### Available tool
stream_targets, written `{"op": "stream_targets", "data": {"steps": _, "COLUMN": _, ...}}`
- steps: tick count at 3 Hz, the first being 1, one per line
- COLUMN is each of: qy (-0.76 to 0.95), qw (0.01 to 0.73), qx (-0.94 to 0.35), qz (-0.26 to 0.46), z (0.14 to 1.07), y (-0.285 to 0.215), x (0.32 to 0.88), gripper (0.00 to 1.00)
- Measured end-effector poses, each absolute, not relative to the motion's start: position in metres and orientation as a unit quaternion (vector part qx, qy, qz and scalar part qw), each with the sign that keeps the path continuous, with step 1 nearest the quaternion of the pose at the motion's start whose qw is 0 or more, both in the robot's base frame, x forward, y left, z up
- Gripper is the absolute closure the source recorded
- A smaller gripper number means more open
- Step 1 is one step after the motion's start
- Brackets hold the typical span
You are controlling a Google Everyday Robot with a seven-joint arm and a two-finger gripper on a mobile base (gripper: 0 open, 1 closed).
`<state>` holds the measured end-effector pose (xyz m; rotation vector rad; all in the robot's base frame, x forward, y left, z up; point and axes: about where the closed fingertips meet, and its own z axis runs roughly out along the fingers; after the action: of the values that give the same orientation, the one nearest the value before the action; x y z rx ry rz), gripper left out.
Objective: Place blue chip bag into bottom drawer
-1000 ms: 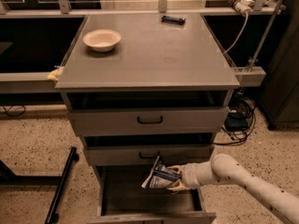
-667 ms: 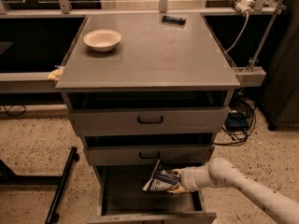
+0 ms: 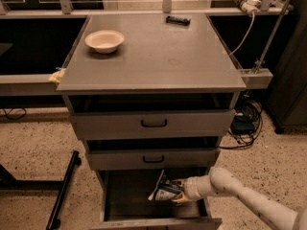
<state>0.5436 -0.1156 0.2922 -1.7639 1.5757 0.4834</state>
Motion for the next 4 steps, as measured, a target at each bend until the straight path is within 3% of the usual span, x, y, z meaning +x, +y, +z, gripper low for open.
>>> {"op": "stream_targets", "data": {"steps": 4, "qy": 0.617, "qw": 0.332, "qx": -0.679, "qz": 0.221, "z": 0.193, "y": -0.118, "x": 0.573, "gripper": 1.00}}
